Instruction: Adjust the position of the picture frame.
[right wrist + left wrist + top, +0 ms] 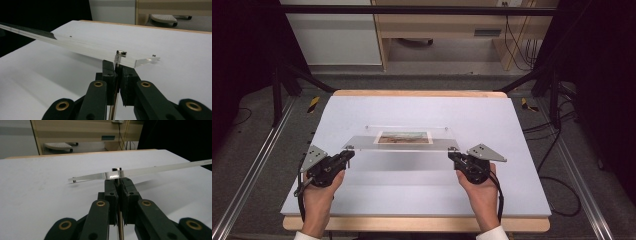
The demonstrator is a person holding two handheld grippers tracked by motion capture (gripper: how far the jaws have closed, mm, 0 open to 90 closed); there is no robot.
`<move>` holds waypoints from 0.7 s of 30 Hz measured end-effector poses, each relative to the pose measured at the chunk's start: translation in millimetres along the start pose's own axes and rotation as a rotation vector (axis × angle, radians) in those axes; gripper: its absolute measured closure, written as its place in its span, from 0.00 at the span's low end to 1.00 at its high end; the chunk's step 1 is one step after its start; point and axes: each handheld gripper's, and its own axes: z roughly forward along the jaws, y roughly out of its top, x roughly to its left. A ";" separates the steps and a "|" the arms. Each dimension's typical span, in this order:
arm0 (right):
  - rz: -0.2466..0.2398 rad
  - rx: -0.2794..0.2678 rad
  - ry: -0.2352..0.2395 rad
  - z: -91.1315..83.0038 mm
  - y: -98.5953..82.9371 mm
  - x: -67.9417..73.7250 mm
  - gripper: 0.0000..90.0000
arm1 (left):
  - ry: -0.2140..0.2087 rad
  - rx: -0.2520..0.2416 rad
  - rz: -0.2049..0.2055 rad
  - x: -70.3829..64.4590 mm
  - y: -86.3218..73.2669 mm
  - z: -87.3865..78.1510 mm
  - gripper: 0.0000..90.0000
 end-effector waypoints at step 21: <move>0.034 -0.020 -0.050 -32.7 0.6 -39.1 0.93 | -0.058 -0.023 0.037 -36.4 9.4 32.4 0.92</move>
